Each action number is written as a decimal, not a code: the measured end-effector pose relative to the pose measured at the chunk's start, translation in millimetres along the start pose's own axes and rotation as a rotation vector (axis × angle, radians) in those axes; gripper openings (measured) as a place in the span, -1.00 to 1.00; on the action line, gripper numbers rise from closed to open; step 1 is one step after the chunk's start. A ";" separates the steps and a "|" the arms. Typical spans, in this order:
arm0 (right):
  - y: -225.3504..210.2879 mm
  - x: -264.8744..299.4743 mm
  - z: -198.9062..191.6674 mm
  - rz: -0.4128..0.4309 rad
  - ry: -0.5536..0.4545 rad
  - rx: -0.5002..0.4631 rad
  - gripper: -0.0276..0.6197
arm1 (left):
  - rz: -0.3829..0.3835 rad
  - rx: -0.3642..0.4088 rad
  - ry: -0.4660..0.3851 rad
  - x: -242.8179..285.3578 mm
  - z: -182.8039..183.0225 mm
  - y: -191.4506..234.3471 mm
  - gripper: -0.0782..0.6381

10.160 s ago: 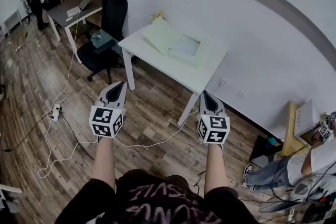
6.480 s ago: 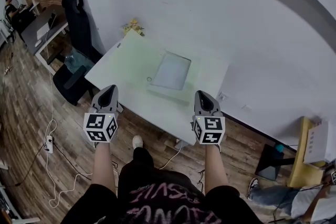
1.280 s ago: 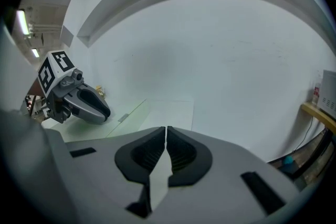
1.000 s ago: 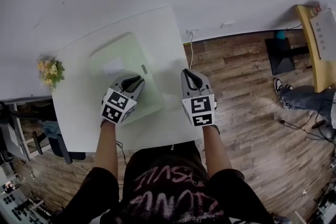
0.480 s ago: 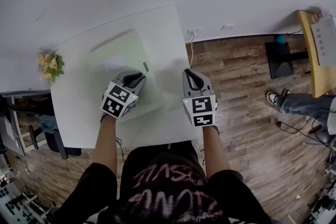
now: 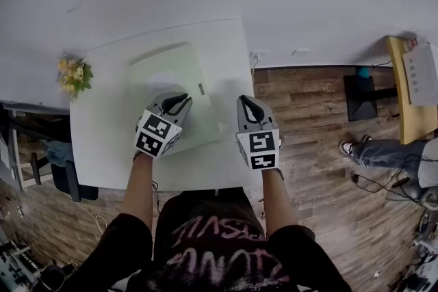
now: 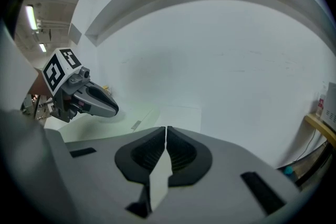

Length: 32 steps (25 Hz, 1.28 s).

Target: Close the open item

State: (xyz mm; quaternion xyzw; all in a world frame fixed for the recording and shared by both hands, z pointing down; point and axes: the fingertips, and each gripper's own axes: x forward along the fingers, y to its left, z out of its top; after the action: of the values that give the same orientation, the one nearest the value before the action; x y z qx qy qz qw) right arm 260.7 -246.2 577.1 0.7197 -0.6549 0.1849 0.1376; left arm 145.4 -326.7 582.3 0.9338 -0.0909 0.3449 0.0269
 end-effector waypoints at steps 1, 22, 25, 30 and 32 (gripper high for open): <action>3.3 -0.1 2.9 0.004 -0.003 -0.005 -0.83 | 0.017 -0.005 -0.011 -6.2 0.6 2.8 -0.64; 110.9 13.8 73.0 0.145 -0.076 -0.145 -0.83 | 0.450 -0.227 -0.241 -192.5 -42.0 81.4 -0.74; 123.8 16.4 85.1 0.162 -0.091 -0.143 -0.83 | 0.504 -0.247 -0.272 -219.6 -45.0 91.3 -0.74; 148.1 16.9 109.3 0.198 -0.136 -0.149 -0.84 | 0.601 -0.239 -0.325 -267.1 -45.0 102.0 -0.74; 156.4 17.2 119.8 0.208 -0.155 -0.157 -0.84 | 0.635 -0.238 -0.345 -285.1 -44.4 107.9 -0.74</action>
State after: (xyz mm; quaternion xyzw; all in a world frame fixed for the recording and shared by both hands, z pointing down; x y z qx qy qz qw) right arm 116.9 -330.7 470.9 0.6470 -0.7472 0.0900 0.1225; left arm -115.8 -384.5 429.6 0.8939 -0.4181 0.1611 0.0112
